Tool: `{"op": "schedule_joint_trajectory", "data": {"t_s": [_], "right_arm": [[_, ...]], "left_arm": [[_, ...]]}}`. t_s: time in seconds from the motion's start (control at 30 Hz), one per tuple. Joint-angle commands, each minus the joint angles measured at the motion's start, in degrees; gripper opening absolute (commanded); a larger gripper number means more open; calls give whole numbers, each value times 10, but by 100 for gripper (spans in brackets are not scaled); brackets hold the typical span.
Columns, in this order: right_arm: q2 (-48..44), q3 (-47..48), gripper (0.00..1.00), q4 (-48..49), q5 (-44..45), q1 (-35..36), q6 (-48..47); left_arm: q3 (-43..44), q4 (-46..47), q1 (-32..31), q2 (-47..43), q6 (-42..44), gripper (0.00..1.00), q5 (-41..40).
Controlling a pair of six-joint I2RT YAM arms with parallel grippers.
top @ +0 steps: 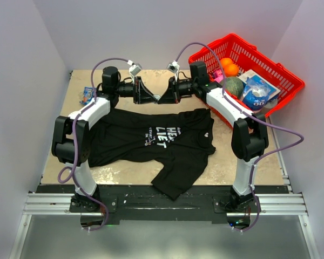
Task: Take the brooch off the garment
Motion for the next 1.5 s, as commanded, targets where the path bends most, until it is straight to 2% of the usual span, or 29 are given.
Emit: {"op": "schedule_joint_trajectory", "data": {"t_s": [0.0,0.27,0.67,1.17,1.3,1.47], "right_arm": [[-15,2,0,26,-20,0,10],[-12,5,0,29,-21,-1,12],[-9,31,0,-22,-15,9,-38],[-3,39,0,-31,-17,16,-61],[2,42,0,-31,-34,15,-62],[14,55,0,-40,-43,14,-68]], "left_arm": [[5,-21,13,-18,23,26,-43],[10,-42,14,-19,45,23,-62],[10,42,15,-4,-43,20,-51],[4,107,15,7,-95,16,-33],[-20,229,14,11,-160,17,8],[-27,282,14,15,-188,18,29]]}}
